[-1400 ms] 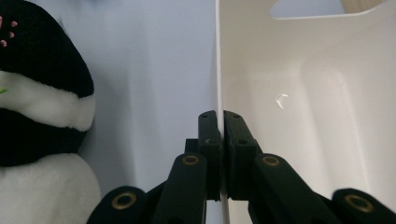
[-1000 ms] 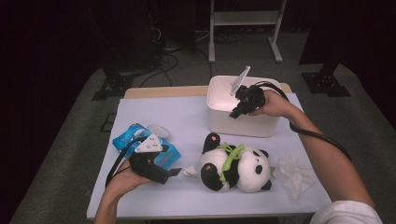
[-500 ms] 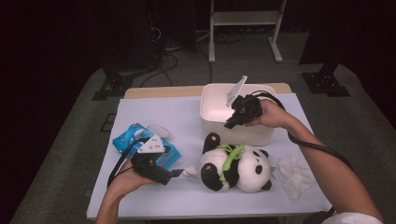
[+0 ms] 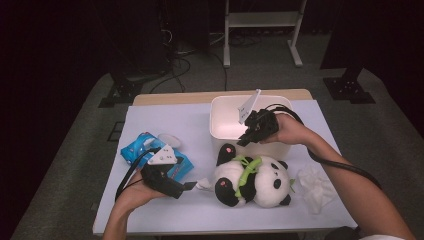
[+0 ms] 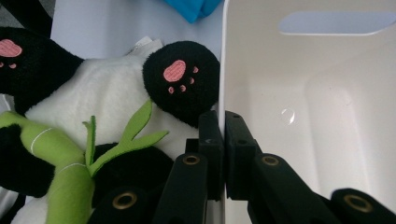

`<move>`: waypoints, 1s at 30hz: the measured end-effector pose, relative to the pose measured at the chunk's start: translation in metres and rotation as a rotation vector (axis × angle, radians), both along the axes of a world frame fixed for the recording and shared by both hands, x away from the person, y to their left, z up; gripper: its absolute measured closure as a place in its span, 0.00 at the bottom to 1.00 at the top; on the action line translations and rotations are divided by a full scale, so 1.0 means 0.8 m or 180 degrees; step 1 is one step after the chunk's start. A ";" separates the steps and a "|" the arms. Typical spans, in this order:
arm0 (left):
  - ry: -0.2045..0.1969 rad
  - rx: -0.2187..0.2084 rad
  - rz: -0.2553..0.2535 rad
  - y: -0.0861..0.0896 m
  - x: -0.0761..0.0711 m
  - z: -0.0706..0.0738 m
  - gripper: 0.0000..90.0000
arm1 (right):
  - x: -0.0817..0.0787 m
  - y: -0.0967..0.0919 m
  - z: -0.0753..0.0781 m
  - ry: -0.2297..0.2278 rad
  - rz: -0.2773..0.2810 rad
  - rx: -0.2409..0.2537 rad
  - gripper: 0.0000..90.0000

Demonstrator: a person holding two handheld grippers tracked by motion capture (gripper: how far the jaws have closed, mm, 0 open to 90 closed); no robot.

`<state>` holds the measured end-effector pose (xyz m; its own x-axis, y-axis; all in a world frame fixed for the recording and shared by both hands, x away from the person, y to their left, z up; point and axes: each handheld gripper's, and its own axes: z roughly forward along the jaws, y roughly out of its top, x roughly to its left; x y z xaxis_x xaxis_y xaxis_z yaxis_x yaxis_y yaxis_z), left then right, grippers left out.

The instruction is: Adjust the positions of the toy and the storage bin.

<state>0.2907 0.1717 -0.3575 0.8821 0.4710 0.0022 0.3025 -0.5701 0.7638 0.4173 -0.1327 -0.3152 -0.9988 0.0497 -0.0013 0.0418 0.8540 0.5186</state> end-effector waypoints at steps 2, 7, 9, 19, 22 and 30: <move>-0.0001 -0.0002 0.0002 0.000 0.000 0.000 0.11 | -0.001 0.000 0.000 -0.0008 0.0003 -0.0008 0.96; -0.0004 0.0004 0.0003 0.001 0.000 0.000 0.11 | 0.002 -0.001 0.000 0.0044 -0.0038 0.0018 0.94; -0.0002 0.0003 0.0003 0.001 0.000 0.000 0.11 | 0.001 -0.001 0.000 0.0034 -0.0056 0.0030 0.91; 0.0007 -0.0015 0.0009 0.000 0.000 -0.002 0.11 | -0.017 -0.028 0.028 -0.0105 -0.0215 0.0170 0.85; 0.0026 -0.0003 0.0036 0.001 0.001 -0.004 0.11 | -0.026 -0.039 0.037 -0.0126 -0.0229 0.0233 0.85; 0.0048 0.0035 0.0037 0.002 0.002 -0.008 0.11 | -0.057 -0.054 0.042 -0.0134 -0.0229 0.0292 0.82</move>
<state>0.2926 0.1730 -0.3640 0.8765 0.4813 -0.0057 0.3205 -0.5748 0.7529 0.3715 -0.1761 -0.2819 -0.9918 0.1231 -0.0354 0.0778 0.7984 0.5971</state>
